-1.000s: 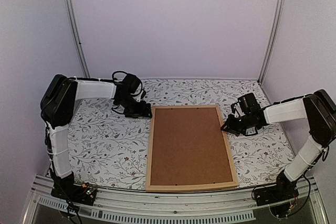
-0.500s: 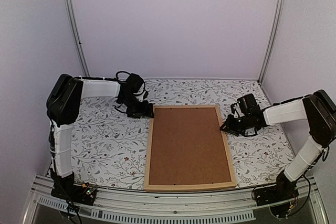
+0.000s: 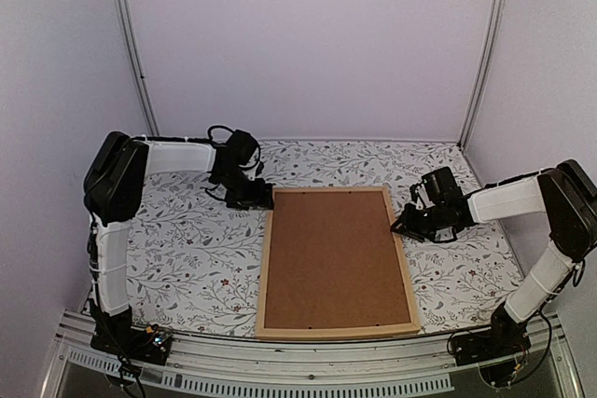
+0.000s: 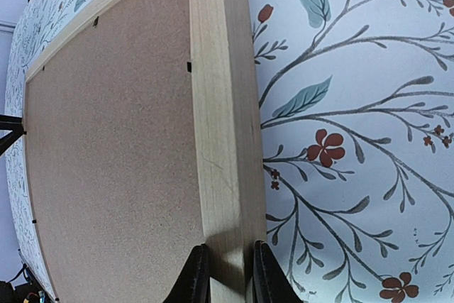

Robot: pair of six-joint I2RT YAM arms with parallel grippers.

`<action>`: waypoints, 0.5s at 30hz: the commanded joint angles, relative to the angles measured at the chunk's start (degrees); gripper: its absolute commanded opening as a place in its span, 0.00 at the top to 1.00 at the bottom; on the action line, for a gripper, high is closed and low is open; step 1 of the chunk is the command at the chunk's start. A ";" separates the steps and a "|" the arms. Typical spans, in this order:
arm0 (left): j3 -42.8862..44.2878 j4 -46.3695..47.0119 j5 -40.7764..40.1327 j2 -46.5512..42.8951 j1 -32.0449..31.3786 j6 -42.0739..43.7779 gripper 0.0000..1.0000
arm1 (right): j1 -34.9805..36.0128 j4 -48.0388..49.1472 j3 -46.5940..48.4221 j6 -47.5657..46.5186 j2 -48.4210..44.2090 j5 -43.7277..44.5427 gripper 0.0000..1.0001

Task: Put the photo into the frame
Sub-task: Press the fastener onto the frame body.

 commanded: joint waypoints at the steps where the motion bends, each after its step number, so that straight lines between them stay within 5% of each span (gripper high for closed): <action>1: -0.61 -1.48 -0.66 3.17 -3.64 -1.04 0.19 | 1.76 -1.54 -1.35 2.50 1.44 -3.21 0.99; 15: -2.94 -0.03 -1.37 4.83 -6.78 -2.53 0.19 | 1.77 -1.16 -1.61 2.61 1.81 -3.39 0.99</action>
